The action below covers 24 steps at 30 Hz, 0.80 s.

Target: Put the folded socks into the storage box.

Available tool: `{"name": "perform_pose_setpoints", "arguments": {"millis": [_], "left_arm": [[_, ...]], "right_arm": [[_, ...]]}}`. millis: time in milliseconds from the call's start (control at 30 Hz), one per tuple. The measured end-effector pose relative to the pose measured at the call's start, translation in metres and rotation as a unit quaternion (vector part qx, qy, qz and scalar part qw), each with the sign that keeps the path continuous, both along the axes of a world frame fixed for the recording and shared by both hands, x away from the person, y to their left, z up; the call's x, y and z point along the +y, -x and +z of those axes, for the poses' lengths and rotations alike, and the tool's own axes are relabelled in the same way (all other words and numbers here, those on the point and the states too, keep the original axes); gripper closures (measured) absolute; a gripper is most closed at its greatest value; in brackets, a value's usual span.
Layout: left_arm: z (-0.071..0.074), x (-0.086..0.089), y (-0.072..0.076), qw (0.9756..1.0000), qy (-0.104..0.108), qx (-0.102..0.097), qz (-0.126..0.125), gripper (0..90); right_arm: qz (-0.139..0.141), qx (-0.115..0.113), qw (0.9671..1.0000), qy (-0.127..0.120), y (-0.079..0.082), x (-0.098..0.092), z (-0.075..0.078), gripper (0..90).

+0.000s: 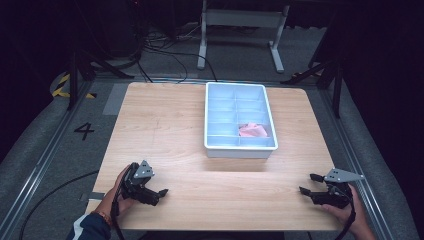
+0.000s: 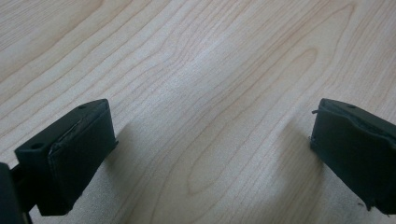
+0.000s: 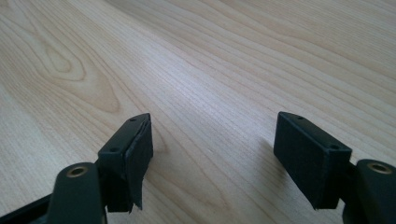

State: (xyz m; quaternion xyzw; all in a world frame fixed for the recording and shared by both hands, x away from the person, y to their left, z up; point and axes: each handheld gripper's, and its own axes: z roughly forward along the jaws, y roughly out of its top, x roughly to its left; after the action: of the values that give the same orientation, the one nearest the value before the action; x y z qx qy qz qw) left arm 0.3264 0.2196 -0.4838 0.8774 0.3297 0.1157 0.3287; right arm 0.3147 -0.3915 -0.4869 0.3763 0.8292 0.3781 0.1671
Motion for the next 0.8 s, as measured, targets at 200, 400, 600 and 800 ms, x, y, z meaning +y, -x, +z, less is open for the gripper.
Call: {"name": "perform_pose_setpoints", "arguments": {"millis": [200, 400, 600, 800], "left_arm": [[0.0, 0.0, 0.0, 1.0, 0.0, 0.0, 0.0, 0.2], [0.0, 0.0, -0.0001, 1.0, 0.0, 0.0, 0.0, 0.1], [0.0001, 0.0001, -0.0004, 1.0, -0.001, 0.0, -0.002, 0.1], [0.0002, 0.0001, -0.0009, 1.0, -0.002, -0.001, -0.004, 0.0]], "right_arm": [[-0.001, 0.0, 1.0, 0.0, -0.0004, -0.0001, 0.0, 28.9], [-0.001, 0.001, 1.0, -0.001, -0.0005, -0.0001, 0.0, 28.9], [-0.001, 0.0, 1.0, 0.0, -0.0009, -0.0003, 0.0, 28.8], [-0.001, 0.0, 1.0, 0.0, -0.0009, -0.0003, 0.0, 28.8]]}}
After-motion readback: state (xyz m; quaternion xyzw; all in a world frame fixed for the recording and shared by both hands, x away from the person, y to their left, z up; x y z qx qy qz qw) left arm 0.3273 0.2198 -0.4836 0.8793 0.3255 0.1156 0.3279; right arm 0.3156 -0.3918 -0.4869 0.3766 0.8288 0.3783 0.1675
